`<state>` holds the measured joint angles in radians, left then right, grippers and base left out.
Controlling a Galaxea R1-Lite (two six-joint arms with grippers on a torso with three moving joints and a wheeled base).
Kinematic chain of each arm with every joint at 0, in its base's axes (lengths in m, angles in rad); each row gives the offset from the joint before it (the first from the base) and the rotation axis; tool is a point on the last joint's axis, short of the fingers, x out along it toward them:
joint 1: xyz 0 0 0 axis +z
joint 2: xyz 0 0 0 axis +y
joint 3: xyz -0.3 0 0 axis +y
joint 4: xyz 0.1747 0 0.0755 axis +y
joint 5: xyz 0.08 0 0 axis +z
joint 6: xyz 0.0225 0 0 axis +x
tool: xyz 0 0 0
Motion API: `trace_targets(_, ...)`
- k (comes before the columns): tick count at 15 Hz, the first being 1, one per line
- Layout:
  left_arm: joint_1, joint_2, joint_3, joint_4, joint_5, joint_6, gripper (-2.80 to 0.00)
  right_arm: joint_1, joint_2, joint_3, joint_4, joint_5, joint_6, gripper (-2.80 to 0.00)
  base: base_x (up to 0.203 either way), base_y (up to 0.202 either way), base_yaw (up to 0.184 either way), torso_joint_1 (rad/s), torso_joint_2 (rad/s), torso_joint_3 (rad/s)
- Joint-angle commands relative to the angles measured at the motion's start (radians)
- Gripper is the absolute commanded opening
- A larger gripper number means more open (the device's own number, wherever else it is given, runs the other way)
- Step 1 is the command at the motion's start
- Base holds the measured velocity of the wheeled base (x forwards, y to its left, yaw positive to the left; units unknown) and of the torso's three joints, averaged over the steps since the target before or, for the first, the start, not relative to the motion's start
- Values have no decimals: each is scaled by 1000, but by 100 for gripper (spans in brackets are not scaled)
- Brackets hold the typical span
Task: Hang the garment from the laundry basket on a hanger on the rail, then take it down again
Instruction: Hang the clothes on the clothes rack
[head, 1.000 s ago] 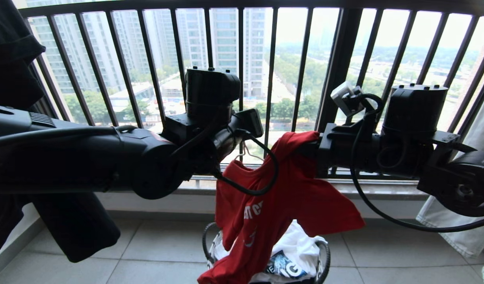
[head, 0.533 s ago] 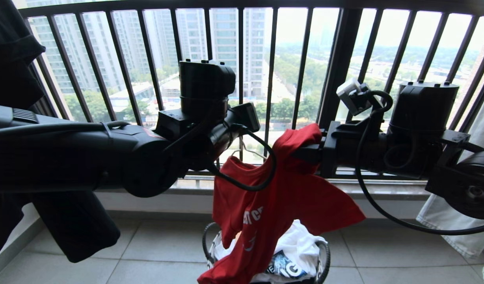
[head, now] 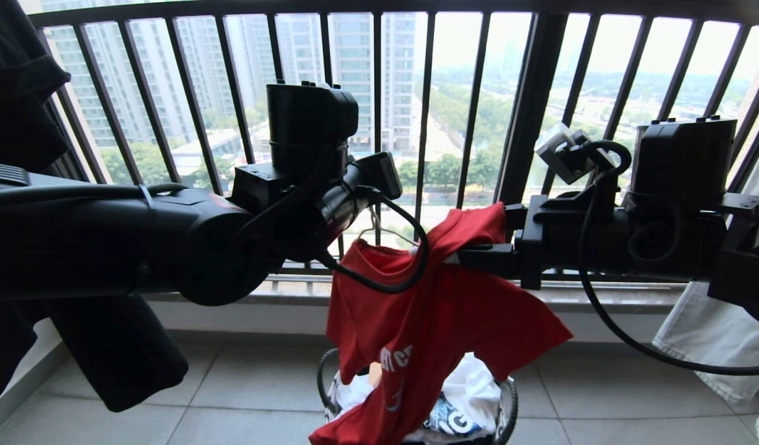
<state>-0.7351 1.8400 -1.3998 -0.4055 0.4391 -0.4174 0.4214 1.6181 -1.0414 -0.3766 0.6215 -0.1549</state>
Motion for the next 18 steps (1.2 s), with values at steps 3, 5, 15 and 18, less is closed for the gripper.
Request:
trace_targets(3,-3,-15,13,-3,1,-4,-280,12,-32,-129,259,-3,1,0,0,0,0,0,0,0)
trace_targets(5,-14,-21,18,-3,1,-3,-280,34,-27,-199,390,-26,5,0,0,0,0,0,0,0)
trace_targets(15,-15,-65,42,-4,10,39,-280,36,-83,-238,476,-94,9,0,0,0,0,0,0,0)
trace_targets(18,-14,-67,39,-4,10,40,-280,18,-95,-231,478,-101,9,-280,0,0,0,0,0,0)
